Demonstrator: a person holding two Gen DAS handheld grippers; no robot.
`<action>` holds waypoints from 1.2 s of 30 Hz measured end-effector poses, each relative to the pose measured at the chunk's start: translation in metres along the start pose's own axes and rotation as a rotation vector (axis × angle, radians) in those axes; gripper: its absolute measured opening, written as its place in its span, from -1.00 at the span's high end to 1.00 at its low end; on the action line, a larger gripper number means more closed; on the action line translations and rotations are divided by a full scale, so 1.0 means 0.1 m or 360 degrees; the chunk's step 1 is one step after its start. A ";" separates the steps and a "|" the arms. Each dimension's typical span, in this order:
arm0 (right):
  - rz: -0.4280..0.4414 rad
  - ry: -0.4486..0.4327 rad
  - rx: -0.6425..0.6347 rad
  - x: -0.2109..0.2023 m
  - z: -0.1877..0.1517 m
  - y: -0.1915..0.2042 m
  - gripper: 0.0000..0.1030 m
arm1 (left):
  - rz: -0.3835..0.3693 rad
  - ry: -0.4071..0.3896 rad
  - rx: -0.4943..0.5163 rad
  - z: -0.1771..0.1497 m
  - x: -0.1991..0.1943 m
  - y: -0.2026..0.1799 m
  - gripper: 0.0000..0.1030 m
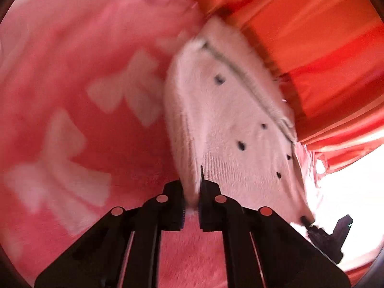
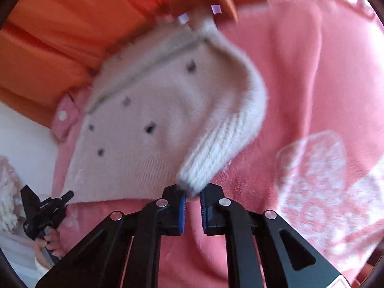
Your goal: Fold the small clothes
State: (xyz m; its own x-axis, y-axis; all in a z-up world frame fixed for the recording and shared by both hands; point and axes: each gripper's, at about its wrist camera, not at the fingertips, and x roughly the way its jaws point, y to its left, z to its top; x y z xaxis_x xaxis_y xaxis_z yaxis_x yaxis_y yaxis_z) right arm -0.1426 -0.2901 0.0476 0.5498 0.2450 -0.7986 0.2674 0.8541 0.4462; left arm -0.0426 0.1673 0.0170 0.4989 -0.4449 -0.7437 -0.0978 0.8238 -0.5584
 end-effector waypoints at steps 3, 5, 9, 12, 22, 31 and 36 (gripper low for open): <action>-0.0033 -0.0092 -0.0116 -0.40 -0.20 0.04 0.87 | -0.0060 -0.0031 0.0135 -0.16 -0.42 -0.12 0.89; -0.0058 -0.0096 -0.0186 -0.61 -0.42 0.03 0.87 | -0.0057 -0.0028 0.0227 -0.37 -0.64 -0.18 0.89; -0.0087 -0.0008 -0.0267 -0.95 -0.98 -0.17 0.87 | -0.0032 0.0044 0.0345 -0.93 -0.96 -0.13 0.90; -0.0095 0.0073 -0.0284 -1.16 -1.41 -0.36 0.87 | 0.0002 0.0134 0.0346 -1.41 -1.18 -0.03 0.89; 0.0105 -0.0490 -0.0357 -1.81 -0.61 -0.17 0.87 | -0.0218 -0.0310 0.0502 -0.78 -1.73 -0.79 0.89; 0.0088 -0.0563 -0.0021 0.02 1.29 -0.22 0.86 | -0.0098 -0.0492 0.0331 0.82 0.11 -1.10 0.89; -0.0098 -0.0405 0.0012 0.89 1.63 -0.22 0.82 | 0.0023 -0.0346 0.0260 1.09 0.90 -0.84 0.88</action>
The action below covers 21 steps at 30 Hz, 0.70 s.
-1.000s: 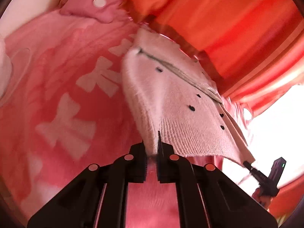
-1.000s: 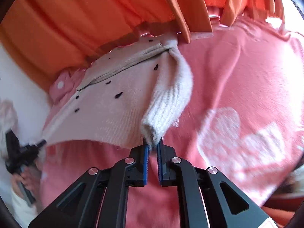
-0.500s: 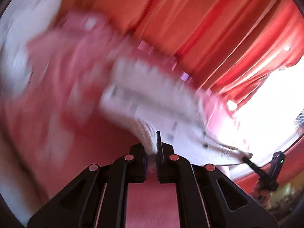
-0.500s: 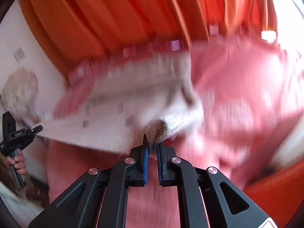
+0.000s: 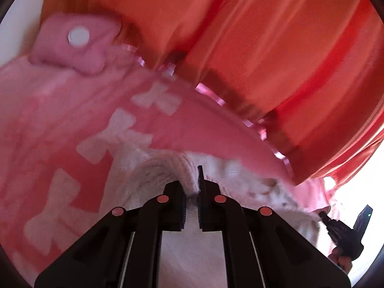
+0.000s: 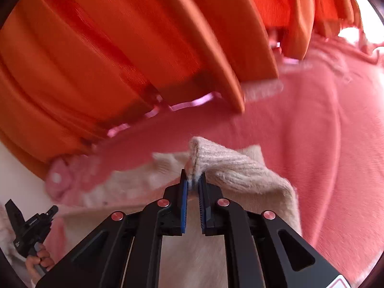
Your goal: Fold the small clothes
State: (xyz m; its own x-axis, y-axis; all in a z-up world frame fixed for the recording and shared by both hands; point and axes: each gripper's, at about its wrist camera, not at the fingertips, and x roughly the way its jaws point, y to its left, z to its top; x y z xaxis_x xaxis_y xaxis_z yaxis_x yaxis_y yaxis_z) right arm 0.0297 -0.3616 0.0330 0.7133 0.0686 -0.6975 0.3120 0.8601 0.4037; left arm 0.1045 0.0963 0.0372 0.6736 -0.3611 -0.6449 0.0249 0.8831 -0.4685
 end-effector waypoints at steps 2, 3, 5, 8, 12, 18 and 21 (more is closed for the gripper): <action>0.0004 -0.0012 -0.0005 0.05 0.01 -0.02 0.65 | 0.0012 0.0024 0.0020 0.00 0.10 0.05 0.84; 0.0045 -0.0046 0.0050 0.02 0.06 -0.08 0.61 | 0.0014 0.0029 0.0020 0.01 0.13 0.06 0.81; 0.0094 -0.0158 0.0151 -0.11 0.14 -0.18 0.41 | 0.0006 0.0025 0.0017 0.01 0.14 0.05 0.74; 0.0089 -0.0329 0.0219 -0.31 0.21 -0.32 0.01 | 0.0107 -0.0025 0.0061 0.01 0.08 -0.03 -0.03; -0.0004 -0.0134 0.0188 -0.10 0.20 -0.36 0.01 | 0.0262 -0.0180 0.0137 0.05 -0.05 -0.09 -0.60; -0.0176 0.0135 -0.0020 0.37 0.05 -0.23 -0.03 | 0.0305 0.0130 0.0068 -0.01 0.36 0.09 -0.71; -0.0272 0.0093 -0.0110 0.37 0.02 -0.12 0.61 | 0.0248 0.0207 0.0063 -0.03 0.46 0.12 0.22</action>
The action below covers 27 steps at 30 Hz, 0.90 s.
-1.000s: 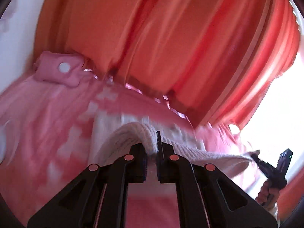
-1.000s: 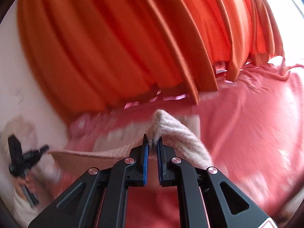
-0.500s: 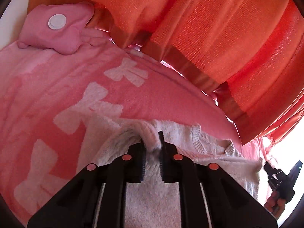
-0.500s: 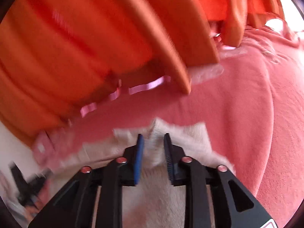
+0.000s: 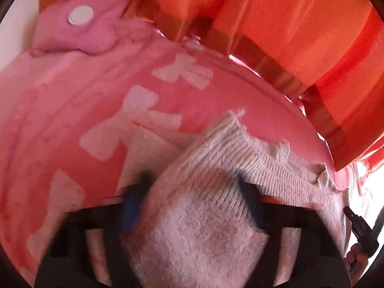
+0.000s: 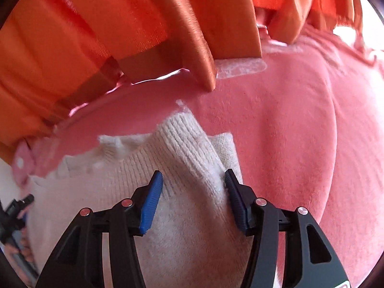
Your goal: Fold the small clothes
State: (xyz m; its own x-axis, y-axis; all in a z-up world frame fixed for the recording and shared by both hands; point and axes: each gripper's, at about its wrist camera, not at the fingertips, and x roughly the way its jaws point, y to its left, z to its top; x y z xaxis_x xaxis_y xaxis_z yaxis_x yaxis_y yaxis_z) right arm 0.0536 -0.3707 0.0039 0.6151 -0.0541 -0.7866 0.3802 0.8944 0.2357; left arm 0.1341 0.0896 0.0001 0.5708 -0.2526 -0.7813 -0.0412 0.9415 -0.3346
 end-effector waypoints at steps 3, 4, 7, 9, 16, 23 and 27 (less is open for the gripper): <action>0.0186 -0.0204 0.0056 -0.34 0.08 0.03 0.90 | -0.0145 -0.0087 -0.0048 0.05 -0.17 0.00 0.81; 0.0272 -0.0295 0.0066 -0.49 0.13 0.06 0.90 | -0.0177 -0.0136 -0.0049 0.07 -0.27 -0.03 0.82; 0.0473 -0.0582 0.0086 -0.98 0.17 0.09 0.91 | -0.0248 -0.0311 -0.0029 0.15 -0.63 -0.09 0.82; 0.0282 -0.0444 0.0079 -0.70 0.19 0.06 0.91 | -0.0129 -0.0313 0.0007 0.16 -0.55 -0.05 0.82; 0.0029 -0.0081 0.0256 -0.08 0.14 -0.21 0.91 | 0.0015 -0.0079 -0.0040 0.05 -0.03 0.18 0.79; -0.0017 -0.0321 0.0146 -0.59 0.10 0.16 0.68 | 0.0083 -0.0265 -0.0056 0.08 -0.52 -0.04 0.26; 0.0520 -0.0112 -0.0360 -0.59 -0.22 1.06 0.68 | -0.0183 -0.0326 0.0249 -0.15 -0.84 -0.60 0.03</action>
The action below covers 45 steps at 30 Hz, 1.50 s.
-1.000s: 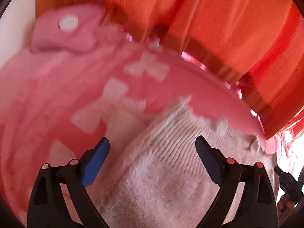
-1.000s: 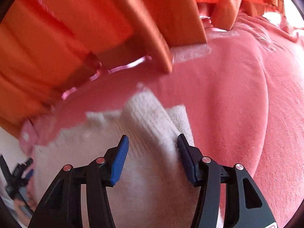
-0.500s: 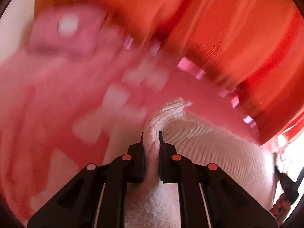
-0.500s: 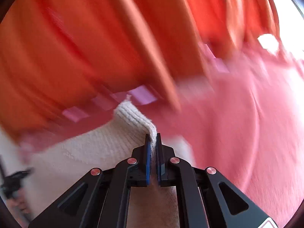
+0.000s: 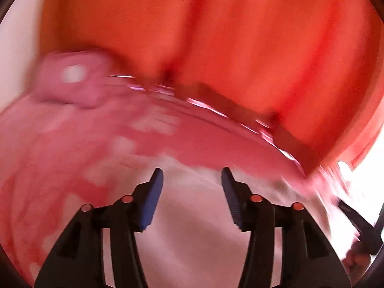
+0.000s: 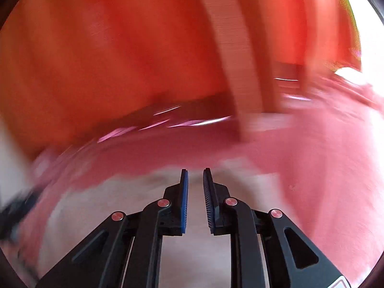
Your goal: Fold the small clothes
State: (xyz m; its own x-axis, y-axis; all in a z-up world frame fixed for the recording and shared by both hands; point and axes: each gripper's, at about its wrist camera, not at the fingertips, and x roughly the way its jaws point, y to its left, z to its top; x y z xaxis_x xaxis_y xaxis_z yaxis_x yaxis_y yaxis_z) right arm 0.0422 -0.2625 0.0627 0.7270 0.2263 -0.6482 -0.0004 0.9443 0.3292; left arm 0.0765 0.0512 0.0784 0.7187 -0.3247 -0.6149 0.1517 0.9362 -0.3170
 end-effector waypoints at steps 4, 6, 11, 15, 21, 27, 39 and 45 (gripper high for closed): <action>0.0206 0.0361 -0.0369 0.42 -0.46 0.69 0.75 | -0.0009 0.0297 0.0231 -0.43 0.35 -0.37 0.03; 0.0096 0.0428 -0.0494 0.50 -0.59 0.72 0.80 | 0.0082 0.0392 0.0283 -0.58 0.50 -0.35 0.03; -0.0278 0.0381 -0.0120 0.24 -0.46 -0.41 1.00 | 0.0185 0.0334 0.0272 -0.60 0.38 -0.02 0.05; -0.0276 0.0317 0.0499 -0.08 -0.44 -1.36 1.00 | 0.0328 0.0301 0.0116 -0.47 0.33 0.38 0.05; -0.0469 0.0046 0.0471 -0.15 -0.19 -1.28 0.50 | 0.0323 0.0189 -0.0103 -0.11 0.32 0.63 -0.34; -0.0496 0.0152 0.0550 0.38 -0.13 -1.38 0.15 | 0.0209 0.0255 -0.0331 -0.01 0.71 0.84 -0.65; -0.0557 0.0046 0.0524 0.44 0.02 -1.34 0.83 | 0.0323 0.0176 -0.0269 0.05 0.73 0.94 1.00; -0.0497 0.0060 0.0596 0.37 0.04 -1.39 0.69 | 0.0154 0.0114 -0.0358 0.16 0.53 0.97 0.49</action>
State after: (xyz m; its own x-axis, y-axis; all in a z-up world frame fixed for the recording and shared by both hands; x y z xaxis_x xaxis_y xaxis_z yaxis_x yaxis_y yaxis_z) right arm 0.0714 -0.3866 -0.0043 0.6280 -0.0389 -0.7772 0.4654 0.8192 0.3350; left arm 0.1406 0.1269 0.0267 0.6714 -0.2514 -0.6972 -0.0758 0.9125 -0.4021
